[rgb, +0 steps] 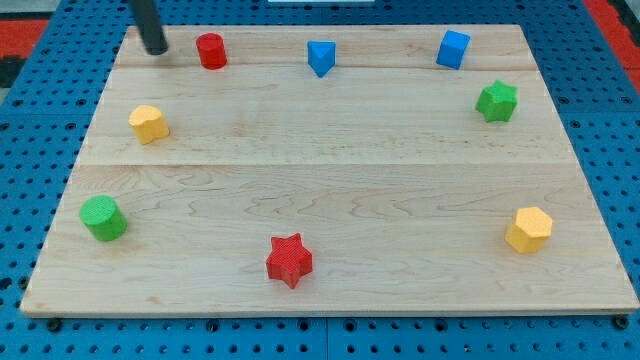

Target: Slide the yellow heart up and slightly right

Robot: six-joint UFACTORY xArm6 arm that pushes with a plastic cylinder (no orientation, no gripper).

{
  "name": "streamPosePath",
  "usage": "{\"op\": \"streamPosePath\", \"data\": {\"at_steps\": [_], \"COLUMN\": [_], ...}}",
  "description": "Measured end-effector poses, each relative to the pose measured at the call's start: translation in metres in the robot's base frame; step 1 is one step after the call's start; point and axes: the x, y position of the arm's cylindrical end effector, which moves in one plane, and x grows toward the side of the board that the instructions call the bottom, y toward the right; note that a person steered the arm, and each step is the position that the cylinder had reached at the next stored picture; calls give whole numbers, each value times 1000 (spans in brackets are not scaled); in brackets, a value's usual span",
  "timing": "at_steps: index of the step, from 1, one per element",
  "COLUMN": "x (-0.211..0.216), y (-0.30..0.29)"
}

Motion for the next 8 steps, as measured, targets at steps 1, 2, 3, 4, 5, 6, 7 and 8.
{"op": "streamPosePath", "data": {"at_steps": [1,2,3,4,5,6,7,8], "x": [15,78,173,180,159,184,167,125], "y": [110,165,150,49,0,12,-29,-17]}}
